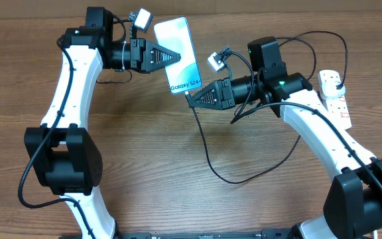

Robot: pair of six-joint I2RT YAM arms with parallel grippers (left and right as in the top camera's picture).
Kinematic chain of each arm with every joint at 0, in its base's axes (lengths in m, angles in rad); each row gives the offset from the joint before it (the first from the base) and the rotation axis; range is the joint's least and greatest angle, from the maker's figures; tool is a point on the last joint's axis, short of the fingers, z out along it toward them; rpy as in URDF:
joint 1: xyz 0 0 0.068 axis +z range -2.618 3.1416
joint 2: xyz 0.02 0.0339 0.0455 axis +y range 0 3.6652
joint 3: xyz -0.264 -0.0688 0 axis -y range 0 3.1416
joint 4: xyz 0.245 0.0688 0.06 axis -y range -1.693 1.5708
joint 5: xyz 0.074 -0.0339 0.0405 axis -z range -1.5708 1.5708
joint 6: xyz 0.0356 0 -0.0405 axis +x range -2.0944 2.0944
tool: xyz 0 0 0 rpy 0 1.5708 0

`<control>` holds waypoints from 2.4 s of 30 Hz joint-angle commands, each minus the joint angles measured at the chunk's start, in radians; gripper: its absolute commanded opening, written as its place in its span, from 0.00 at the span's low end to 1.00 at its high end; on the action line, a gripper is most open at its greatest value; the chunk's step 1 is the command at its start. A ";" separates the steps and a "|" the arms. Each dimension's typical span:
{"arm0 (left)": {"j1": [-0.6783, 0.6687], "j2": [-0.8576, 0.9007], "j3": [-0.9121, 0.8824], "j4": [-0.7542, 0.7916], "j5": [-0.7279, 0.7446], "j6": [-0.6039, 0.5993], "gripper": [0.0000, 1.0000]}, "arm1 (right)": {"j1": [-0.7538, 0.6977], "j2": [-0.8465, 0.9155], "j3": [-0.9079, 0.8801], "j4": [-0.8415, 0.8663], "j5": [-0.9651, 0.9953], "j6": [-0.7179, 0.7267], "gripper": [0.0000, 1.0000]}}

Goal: Plug charger to phone and switch on socket

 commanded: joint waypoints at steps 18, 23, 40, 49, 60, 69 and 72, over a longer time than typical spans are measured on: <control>0.012 -0.013 0.013 -0.007 0.023 -0.076 0.04 | -0.008 0.005 0.019 0.100 0.116 0.183 0.04; 0.019 -0.013 0.013 -0.007 0.023 -0.078 0.04 | 0.017 0.005 0.019 0.130 0.149 0.213 0.04; 0.018 -0.013 0.013 -0.008 0.023 -0.117 0.04 | 0.057 0.005 0.019 0.211 0.221 0.274 0.04; 0.018 -0.013 0.013 -0.008 0.023 -0.119 0.04 | 0.069 0.005 0.019 0.245 0.254 0.273 0.04; 0.068 -0.013 0.013 -0.002 0.023 -0.141 0.04 | 0.055 0.005 0.019 0.249 0.247 0.294 0.04; 0.097 -0.013 0.013 0.041 0.023 -0.175 0.04 | 0.046 0.005 0.019 0.307 0.064 0.295 0.04; 0.097 -0.013 0.013 0.063 0.023 -0.230 0.04 | 0.058 0.005 0.019 0.307 0.046 0.318 0.04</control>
